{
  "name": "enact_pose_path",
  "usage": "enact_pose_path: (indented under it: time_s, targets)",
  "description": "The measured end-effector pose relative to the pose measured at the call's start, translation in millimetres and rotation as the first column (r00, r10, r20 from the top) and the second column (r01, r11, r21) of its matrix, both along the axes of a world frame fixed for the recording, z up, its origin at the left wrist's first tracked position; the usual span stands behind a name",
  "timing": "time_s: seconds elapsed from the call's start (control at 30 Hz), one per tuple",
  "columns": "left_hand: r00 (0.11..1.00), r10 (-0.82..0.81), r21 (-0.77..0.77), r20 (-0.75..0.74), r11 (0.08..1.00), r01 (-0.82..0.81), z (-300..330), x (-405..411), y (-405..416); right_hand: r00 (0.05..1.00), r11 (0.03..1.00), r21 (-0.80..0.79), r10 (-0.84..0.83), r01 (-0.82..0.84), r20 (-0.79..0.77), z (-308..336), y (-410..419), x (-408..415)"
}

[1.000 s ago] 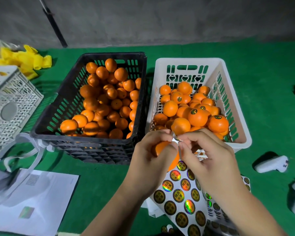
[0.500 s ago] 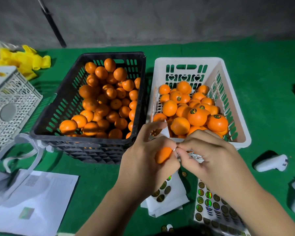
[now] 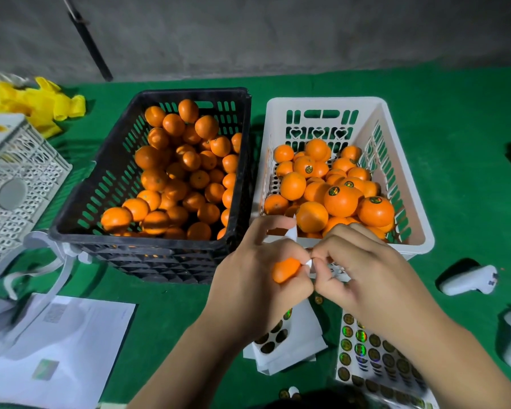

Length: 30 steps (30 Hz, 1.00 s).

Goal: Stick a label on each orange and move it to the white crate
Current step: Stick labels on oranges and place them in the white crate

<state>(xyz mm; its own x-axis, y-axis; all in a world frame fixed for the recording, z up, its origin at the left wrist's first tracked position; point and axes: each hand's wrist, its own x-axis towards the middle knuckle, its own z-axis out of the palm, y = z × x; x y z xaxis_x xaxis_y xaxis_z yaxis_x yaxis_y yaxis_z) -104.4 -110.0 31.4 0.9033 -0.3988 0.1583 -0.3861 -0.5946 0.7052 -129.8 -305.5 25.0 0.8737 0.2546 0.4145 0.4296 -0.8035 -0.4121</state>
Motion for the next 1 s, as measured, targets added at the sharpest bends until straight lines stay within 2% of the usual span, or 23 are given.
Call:
enact_pose_path:
  time_s: [0.07,0.13,0.23,0.33,0.47,0.63,0.7,0.73,0.8,0.87,0.93,1.0]
  targets:
    - [0.999,-0.031,0.073,0.032,0.997,0.029,-1.3,2.4,3.3,1.000,0.999,-0.048,-0.002,0.001,-0.009,2.6,-3.6,0.7]
    - [0.999,-0.045,0.126,0.026,0.991,0.041,-3.3,5.0,8.1,1.000,1.000,-0.021,-0.007,0.006,-0.029,5.5,-13.5,2.8]
    - [0.999,-0.022,0.088,-0.047,0.996,0.026,-3.4,7.9,13.9,0.992,0.994,0.103,0.049,-0.037,-0.118,8.3,-21.6,3.6]
    - [0.996,-0.038,0.062,-0.078,0.997,0.043,-1.2,6.9,12.6,0.984,0.991,0.099,0.108,-0.095,-0.141,3.1,-11.6,1.8]
    - [0.999,-0.054,0.149,-0.003,0.987,0.054,0.8,4.3,11.1,0.978,0.984,0.141,0.135,-0.113,-0.158,-1.8,-8.4,-1.7]
    - [0.993,-0.099,0.237,0.069,0.968,0.080,-0.1,2.9,10.7,0.934,0.955,0.280,0.187,-0.100,-0.304,-1.3,-10.9,-2.6]
    - [0.996,-0.082,0.180,0.042,0.981,0.074,-6.7,3.5,12.6,0.902,0.916,0.401,0.175,-0.003,-0.394,-1.2,-11.7,-1.2]
    - [0.998,-0.061,0.098,-0.019,0.993,0.062,-10.4,4.5,12.8,0.892,0.890,0.452,0.164,0.049,-0.420,-2.0,-11.0,-1.5]
    - [0.972,-0.027,-0.152,-0.231,0.988,-0.009,-16.3,5.6,10.6,0.904,0.840,0.528,0.123,0.125,-0.410,-4.5,-6.2,-3.5]
    - [0.911,0.001,-0.343,-0.413,0.926,-0.157,-23.3,4.5,5.7,0.940,0.800,0.574,0.034,0.177,-0.339,-7.0,-0.6,-4.8]
    - [0.838,0.012,-0.427,-0.546,0.856,-0.291,-31.6,2.2,1.2,0.970,0.791,0.579,-0.074,0.198,-0.231,-9.7,3.2,-4.9]
    - [0.774,-0.029,-0.462,-0.632,0.816,-0.347,-38.1,0.0,-1.5,0.980,0.852,0.486,-0.193,0.194,-0.052,-13.8,6.5,-2.7]
